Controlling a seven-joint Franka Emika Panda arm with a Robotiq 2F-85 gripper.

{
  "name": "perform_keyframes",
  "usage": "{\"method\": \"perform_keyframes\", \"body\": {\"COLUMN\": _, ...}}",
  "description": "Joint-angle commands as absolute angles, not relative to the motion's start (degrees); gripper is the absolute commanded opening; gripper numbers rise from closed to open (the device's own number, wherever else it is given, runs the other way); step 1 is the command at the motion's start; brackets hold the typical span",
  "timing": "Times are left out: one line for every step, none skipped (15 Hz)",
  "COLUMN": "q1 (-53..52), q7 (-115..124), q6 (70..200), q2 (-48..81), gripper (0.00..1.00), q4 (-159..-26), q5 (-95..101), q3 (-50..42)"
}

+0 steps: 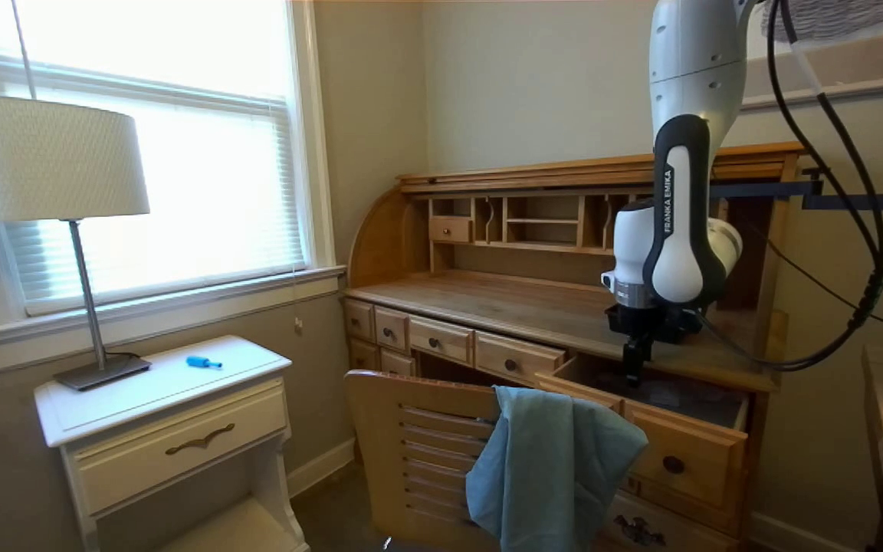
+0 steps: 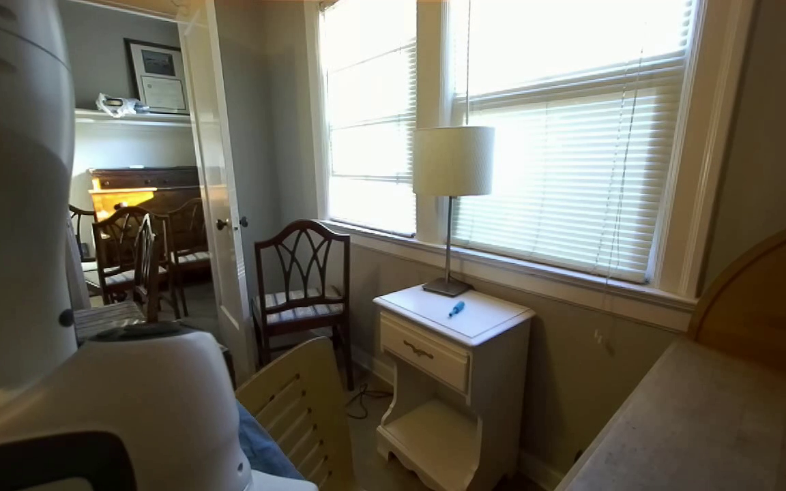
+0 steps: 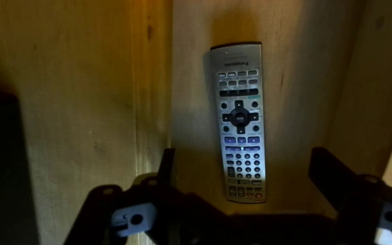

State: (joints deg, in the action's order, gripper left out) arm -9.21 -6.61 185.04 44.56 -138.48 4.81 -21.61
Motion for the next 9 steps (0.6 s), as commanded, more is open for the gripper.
{"method": "perform_keyframes", "body": {"q1": -7.43, "q7": -7.34, "q6": 187.37, "q2": 49.55, "gripper": 1.0, "q4": -133.92, "q5": 5.38, "q3": -20.3}}
{"method": "perform_keyframes", "body": {"q1": -6.77, "q7": -7.13, "q6": 187.4, "q2": 50.38, "gripper": 1.0, "q4": -132.95, "q5": 5.14, "q3": -19.62}}
{"method": "perform_keyframes", "body": {"q1": -6.14, "q7": -7.23, "q6": 187.32, "q2": 51.08, "gripper": 1.0, "q4": -132.15, "q5": 5.19, "q3": -19.04}}
{"method": "perform_keyframes", "body": {"q1": -5.49, "q7": -7.23, "q6": 186.94, "q2": 51.74, "gripper": 1.0, "q4": -131.15, "q5": 5.2, "q3": -18.54}}
{"method": "perform_keyframes", "body": {"q1": -4.8, "q7": -7.07, "q6": 186.64, "q2": 52.03, "gripper": 1.0, "q4": -130.69, "q5": 5.1, "q3": -18.0}}
{"method": "perform_keyframes", "body": {"q1": -4.32, "q7": -7.05, "q6": 186.69, "q2": 52.5, "gripper": 1.0, "q4": -130.06, "q5": 5.11, "q3": -17.59}}
{"method": "perform_keyframes", "body": {"q1": -4.17, "q7": -6.86, "q6": 185.98, "q2": 53.02, "gripper": 1.0, "q4": -129.4, "q5": 4.96, "q3": -17.3}}
{"method": "perform_keyframes", "body": {"q1": -4.28, "q7": -6.73, "q6": 185.52, "q2": 53.5, "gripper": 1.0, "q4": -128.96, "q5": 4.84, "q3": -17.37}}
{"method": "perform_keyframes", "body": {"q1": -4.79, "q7": -6.79, "q6": 184.95, "q2": 53.96, "gripper": 1.0, "q4": -128.56, "q5": 4.9, "q3": -17.68}}
